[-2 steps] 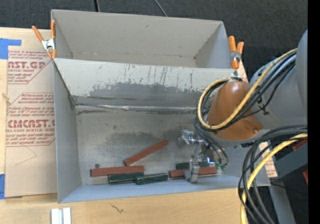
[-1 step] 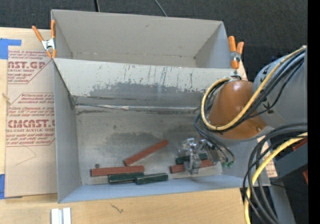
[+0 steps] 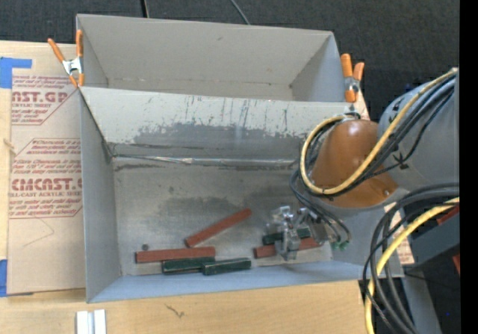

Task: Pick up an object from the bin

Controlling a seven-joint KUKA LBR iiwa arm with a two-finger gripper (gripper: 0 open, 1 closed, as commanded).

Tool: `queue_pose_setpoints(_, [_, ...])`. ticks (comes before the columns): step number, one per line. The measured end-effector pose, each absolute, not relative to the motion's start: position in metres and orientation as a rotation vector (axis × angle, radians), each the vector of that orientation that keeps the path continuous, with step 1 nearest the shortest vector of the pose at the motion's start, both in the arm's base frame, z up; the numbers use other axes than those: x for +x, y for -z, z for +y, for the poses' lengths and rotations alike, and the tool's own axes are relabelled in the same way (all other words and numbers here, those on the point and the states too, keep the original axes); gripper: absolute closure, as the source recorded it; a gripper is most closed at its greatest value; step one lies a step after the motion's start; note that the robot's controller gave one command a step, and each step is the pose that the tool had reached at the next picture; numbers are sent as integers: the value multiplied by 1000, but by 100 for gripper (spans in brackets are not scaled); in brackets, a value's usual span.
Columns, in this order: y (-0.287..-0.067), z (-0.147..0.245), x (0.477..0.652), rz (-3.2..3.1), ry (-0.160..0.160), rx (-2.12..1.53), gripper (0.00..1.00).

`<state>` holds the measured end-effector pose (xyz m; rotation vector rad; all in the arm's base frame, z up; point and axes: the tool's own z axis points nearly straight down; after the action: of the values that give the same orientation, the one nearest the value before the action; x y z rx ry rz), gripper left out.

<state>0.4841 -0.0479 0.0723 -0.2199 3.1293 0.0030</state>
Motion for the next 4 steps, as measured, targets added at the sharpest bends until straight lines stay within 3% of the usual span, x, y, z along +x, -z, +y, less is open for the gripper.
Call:
queue_pose_setpoints(2, [-75,-48,484,3130,-2,-220,100])
queue_pose_setpoints(4, [-99,-48,482,3138,-2,-221,100])
